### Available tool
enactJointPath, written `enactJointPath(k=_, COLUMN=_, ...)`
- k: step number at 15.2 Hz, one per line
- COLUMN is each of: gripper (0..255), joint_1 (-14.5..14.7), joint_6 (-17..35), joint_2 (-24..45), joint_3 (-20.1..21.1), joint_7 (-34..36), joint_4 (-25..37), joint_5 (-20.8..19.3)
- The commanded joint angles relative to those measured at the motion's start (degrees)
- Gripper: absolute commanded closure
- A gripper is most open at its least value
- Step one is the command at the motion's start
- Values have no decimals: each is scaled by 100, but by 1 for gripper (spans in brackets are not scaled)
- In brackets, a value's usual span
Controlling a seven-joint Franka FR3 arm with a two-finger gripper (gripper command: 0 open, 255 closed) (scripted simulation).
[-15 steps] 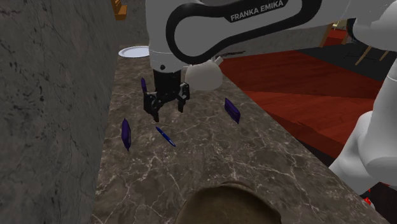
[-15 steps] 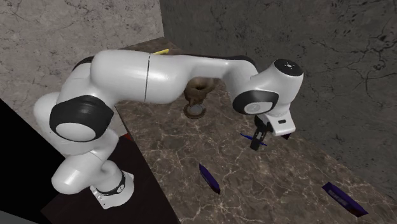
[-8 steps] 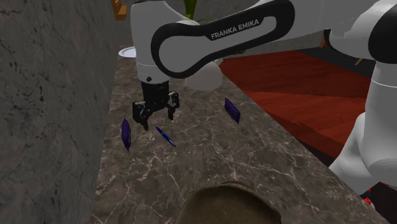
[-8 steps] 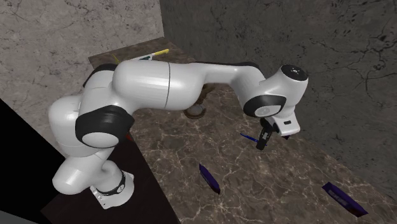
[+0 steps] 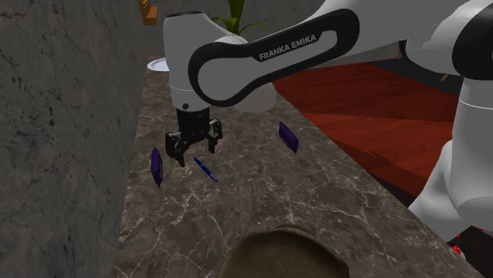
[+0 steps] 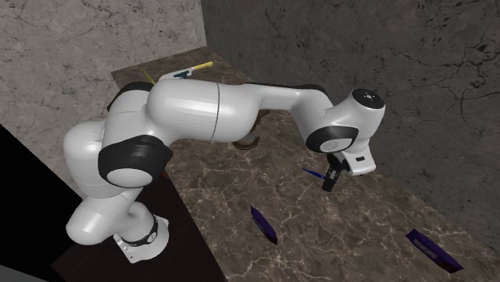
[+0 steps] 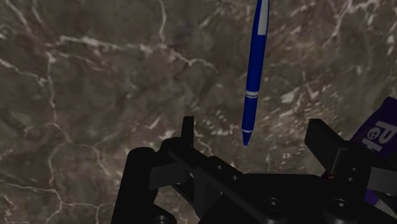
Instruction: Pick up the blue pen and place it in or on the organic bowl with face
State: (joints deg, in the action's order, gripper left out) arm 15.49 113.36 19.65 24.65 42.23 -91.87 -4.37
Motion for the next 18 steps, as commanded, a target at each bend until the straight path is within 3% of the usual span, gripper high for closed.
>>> enactJointPath(k=1, gripper=0, joint_1=1, joint_6=1, joint_2=0, joint_3=0, joint_7=1, joint_4=0, joint_5=0)
enactJointPath(k=2, gripper=0, joint_1=0, joint_6=0, joint_2=0, joint_3=0, joint_7=0, joint_4=0, joint_5=0)
enactJointPath(k=3, gripper=255, joint_1=0, joint_6=0, joint_2=0, joint_3=0, joint_7=0, joint_4=0, joint_5=0)
enactJointPath(k=12, gripper=255, joint_1=1, joint_6=1, joint_2=0, joint_3=0, joint_7=1, joint_4=0, joint_5=0)
enactJointPath(k=18, gripper=255, joint_1=10, joint_6=-433, joint_2=-67, joint_3=19, joint_7=-3, joint_4=373, joint_5=32)
